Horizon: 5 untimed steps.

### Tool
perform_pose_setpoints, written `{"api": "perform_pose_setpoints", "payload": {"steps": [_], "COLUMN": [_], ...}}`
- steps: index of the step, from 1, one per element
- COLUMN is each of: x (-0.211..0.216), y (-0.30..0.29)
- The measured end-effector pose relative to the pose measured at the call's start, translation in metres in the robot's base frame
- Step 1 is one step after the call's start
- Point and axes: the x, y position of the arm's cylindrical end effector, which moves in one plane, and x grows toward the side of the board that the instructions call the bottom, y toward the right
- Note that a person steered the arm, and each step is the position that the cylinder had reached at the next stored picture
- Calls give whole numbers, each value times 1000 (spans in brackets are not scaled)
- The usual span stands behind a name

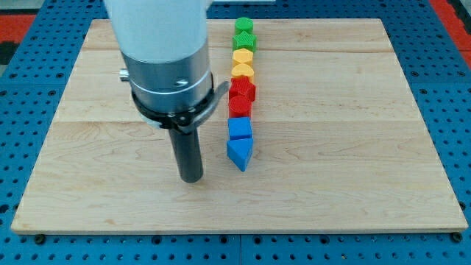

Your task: Keep blue cube into right side of blue triangle

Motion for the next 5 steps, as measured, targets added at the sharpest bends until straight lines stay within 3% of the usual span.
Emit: {"api": "perform_pose_setpoints", "payload": {"steps": [3,5], "x": [-71,-79], "y": [-24,13]}}
